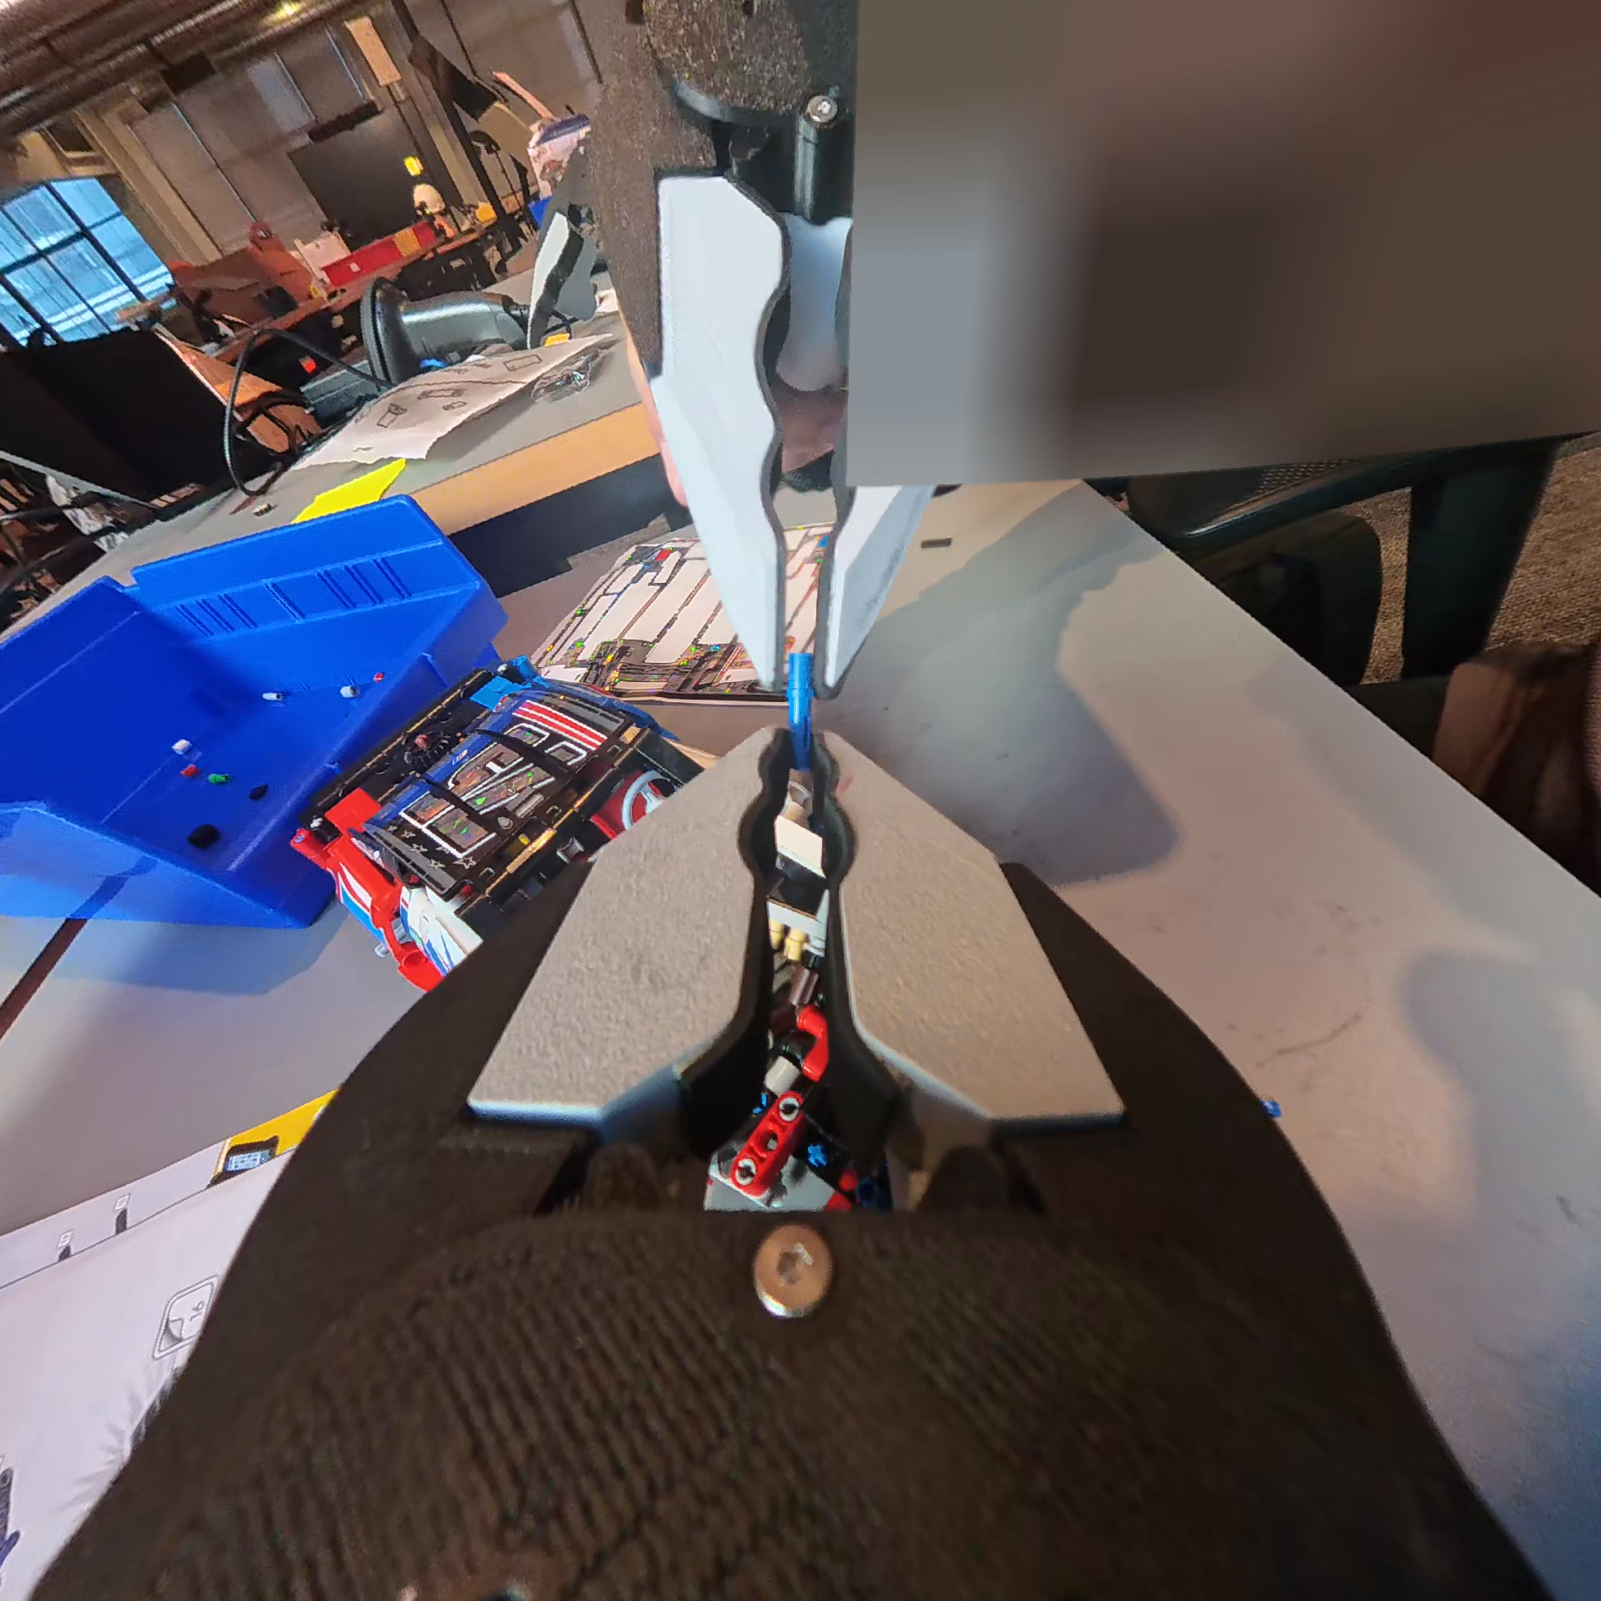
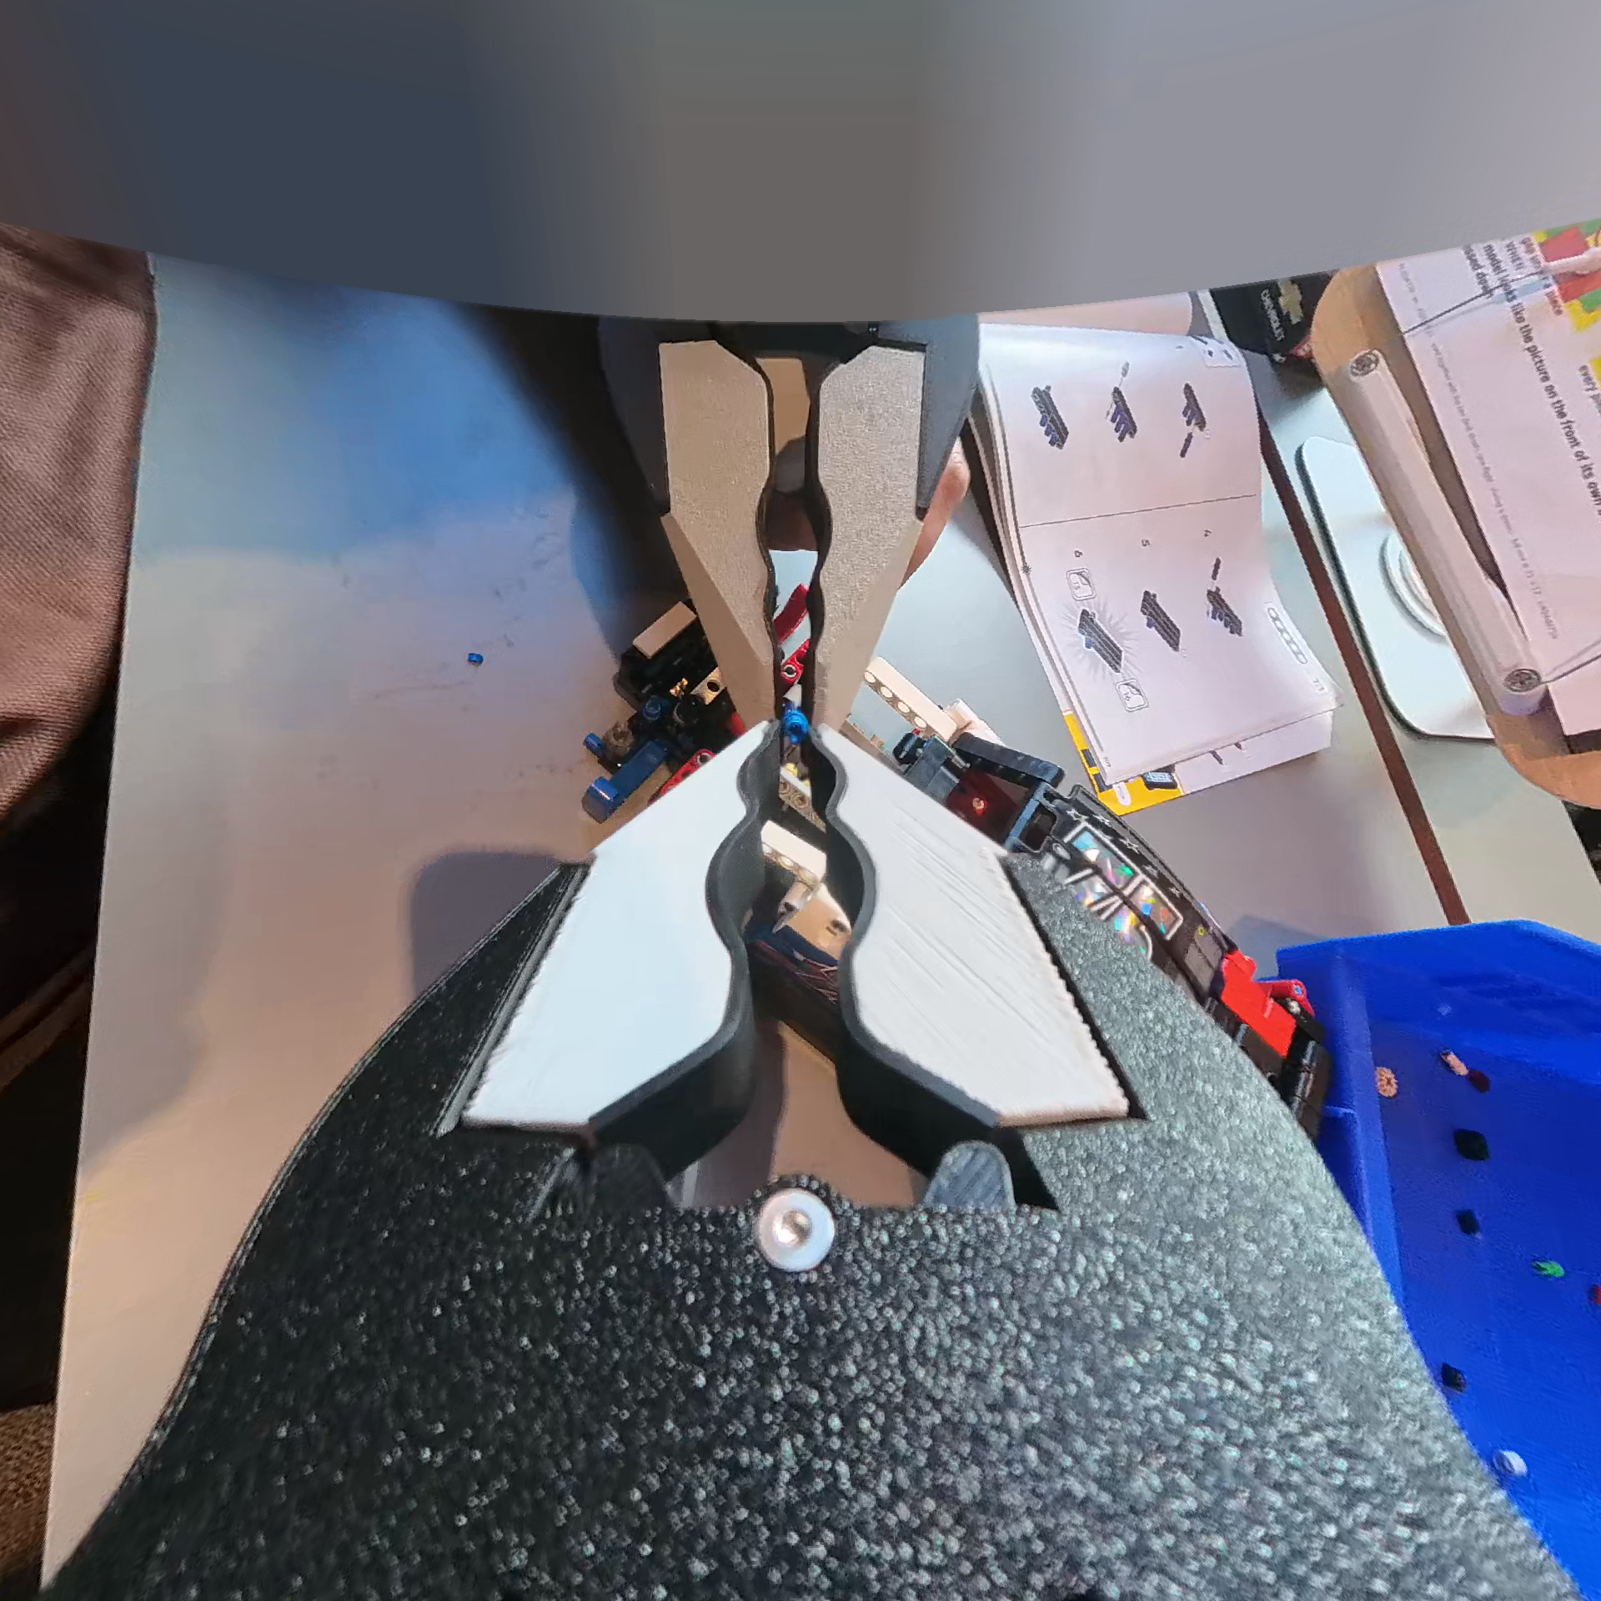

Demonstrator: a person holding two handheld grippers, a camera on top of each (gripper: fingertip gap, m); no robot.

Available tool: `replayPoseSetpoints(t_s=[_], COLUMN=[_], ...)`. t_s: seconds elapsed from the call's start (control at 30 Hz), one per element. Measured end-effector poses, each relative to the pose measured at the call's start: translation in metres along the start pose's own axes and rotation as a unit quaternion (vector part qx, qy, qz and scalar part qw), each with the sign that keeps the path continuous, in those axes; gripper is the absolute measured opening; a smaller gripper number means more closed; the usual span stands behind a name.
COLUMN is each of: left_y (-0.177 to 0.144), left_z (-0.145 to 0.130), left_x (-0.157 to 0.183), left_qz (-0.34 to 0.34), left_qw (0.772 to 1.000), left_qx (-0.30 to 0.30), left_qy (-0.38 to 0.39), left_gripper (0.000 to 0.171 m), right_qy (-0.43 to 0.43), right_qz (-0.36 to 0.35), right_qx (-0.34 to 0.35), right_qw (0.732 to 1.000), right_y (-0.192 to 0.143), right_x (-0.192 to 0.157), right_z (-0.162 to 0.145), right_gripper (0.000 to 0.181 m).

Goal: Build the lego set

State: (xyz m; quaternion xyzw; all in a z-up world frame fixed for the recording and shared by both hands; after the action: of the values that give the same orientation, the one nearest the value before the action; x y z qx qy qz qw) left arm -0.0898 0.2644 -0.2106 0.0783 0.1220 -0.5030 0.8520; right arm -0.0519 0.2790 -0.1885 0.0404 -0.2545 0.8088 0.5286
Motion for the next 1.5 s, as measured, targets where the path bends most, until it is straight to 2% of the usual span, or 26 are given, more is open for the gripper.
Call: replayPoseSetpoints(t_s=[0.47,0.73,1.13,1.5], left_y=[0.0,-0.002,-0.004,-0.003], left_z=[0.001,0.01,0.02,0.017], left_x=[-0.004,-0.01,-0.012,-0.012], left_qz=[0.019,0.076,0.136,0.14], left_qw=[1.0,0.99,0.952,0.949], left_qx=[0.0,0.004,-0.01,-0.025], left_qy=[0.016,0.123,0.275,0.282], left_gripper=[0.002,0.002,0.002,0.002], right_qy=[0.025,0.058,0.052,-0.005], right_qz=[-0.013,-0.043,-0.061,-0.085], right_qx=[0.008,0.035,0.058,0.034], right_qw=[1.0,0.997,0.995,0.996], right_y=[0.004,0.001,0.0,0.005], right_x=[0.004,0.009,0.011,0.011], right_z=[-0.002,0.004,0.016,0.012], right_gripper=[0.005,0.005,0.005,0.005])
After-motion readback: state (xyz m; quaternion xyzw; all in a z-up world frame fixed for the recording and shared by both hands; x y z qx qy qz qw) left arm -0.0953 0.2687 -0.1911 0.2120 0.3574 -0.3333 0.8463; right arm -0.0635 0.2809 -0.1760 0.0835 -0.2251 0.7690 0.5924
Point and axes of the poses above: each gripper's, where its closed fingertips meet, y out along the fingers, z out of its top, x = y × z across the jaws, the point moved 3 cm from there along -y, back along the fingers, and after that the axes turned 15 degrees about x, right-handed, at the moved point
